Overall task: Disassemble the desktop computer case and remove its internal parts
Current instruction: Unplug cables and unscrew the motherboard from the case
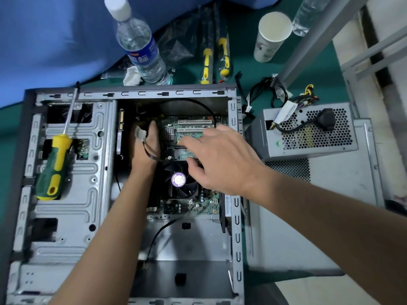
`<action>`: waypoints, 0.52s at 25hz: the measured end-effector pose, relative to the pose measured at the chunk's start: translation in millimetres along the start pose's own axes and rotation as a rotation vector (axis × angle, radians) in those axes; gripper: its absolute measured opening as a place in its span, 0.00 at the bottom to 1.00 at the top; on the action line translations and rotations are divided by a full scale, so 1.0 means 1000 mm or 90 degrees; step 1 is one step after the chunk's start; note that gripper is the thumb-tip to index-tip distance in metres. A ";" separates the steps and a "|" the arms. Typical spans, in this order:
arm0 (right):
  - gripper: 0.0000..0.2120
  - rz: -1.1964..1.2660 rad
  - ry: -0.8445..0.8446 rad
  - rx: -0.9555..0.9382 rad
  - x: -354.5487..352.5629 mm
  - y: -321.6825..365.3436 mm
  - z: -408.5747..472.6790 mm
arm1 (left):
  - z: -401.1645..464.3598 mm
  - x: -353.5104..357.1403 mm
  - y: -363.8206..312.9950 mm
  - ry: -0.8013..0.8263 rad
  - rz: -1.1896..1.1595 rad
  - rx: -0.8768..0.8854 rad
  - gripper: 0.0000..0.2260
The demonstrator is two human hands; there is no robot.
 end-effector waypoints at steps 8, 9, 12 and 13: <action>0.14 -0.016 0.004 0.020 0.000 0.001 0.000 | -0.069 -0.020 -0.041 0.105 0.269 0.274 0.08; 0.14 -0.014 0.005 0.025 0.000 0.001 0.000 | -0.076 -0.022 -0.042 0.131 0.286 0.266 0.07; 0.14 -0.038 -0.003 0.032 -0.002 0.002 -0.001 | -0.103 -0.033 -0.048 0.238 0.282 0.283 0.05; 0.14 -0.060 -0.010 0.030 -0.003 0.004 -0.002 | -0.112 -0.042 -0.050 0.266 0.284 0.287 0.05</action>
Point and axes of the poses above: each hand's wrist, its own z-axis towards the middle knuckle, its own x-axis out of the palm, y = z × x, the point moved 5 cm from there along z, towards the middle knuckle, and after that the axes turned 14 degrees about -z, right-handed, at the moved point
